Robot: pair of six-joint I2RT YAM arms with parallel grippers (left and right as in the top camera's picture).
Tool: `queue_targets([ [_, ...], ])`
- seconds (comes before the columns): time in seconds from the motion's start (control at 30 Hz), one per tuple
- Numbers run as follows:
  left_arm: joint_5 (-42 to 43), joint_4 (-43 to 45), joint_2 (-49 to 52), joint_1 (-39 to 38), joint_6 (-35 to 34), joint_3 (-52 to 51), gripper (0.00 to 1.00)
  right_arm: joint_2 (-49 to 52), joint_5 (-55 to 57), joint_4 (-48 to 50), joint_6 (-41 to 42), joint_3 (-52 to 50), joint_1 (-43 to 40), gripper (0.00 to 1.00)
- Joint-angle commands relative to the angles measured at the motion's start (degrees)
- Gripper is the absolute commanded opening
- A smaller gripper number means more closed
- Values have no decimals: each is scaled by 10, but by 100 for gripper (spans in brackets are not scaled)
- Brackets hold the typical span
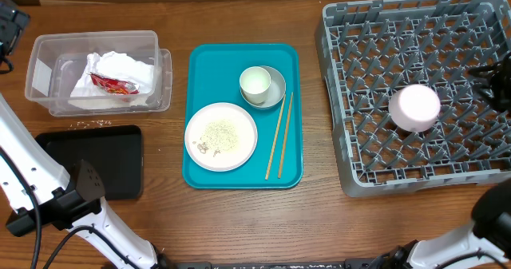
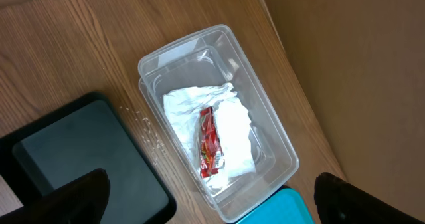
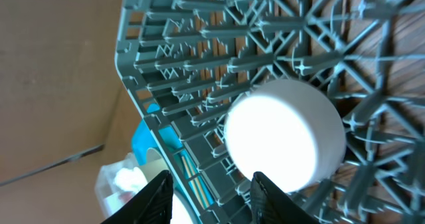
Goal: Sort waste into correct bins and load items into the dishwasher
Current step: 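Carry the pink bowl right and set it in the grey dish rack, then return the right gripper to the tray and grasp a wooden chopstick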
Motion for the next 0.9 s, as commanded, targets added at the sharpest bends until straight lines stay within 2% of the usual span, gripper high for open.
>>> queue_targets([
  [0.0, -5, -1, 6, 1, 13, -1, 100, -37, 43, -14, -5, 18, 32, 36],
  [0.17, -5, -1, 6, 1, 13, -1, 100, -37, 104, -40, -6, 16, 108, 34],
  [0.33, -6, -1, 6, 1, 13, -1, 100, -37, 126, -47, -6, 16, 230, 42],
  [0.43, -5, -1, 6, 1, 13, -1, 100, -37, 126, -35, -6, 15, 318, 58],
  [0.47, -6, -1, 6, 1, 13, -1, 100, -36, 126, -25, -6, 15, 346, 72],
  [0.5, -6, -1, 6, 1, 13, -1, 100, -36, 127, -9, -6, 14, 378, 100],
  [0.63, -6, -1, 6, 1, 13, -1, 100, -32, 187, 52, 14, 4, 488, 100],
  [0.77, -5, -1, 6, 0, 13, -1, 100, -23, 377, 47, 148, -9, 574, 98],
  [0.87, -6, -1, 6, 0, 13, -1, 100, -18, 415, 46, 182, -34, 614, 85],
])
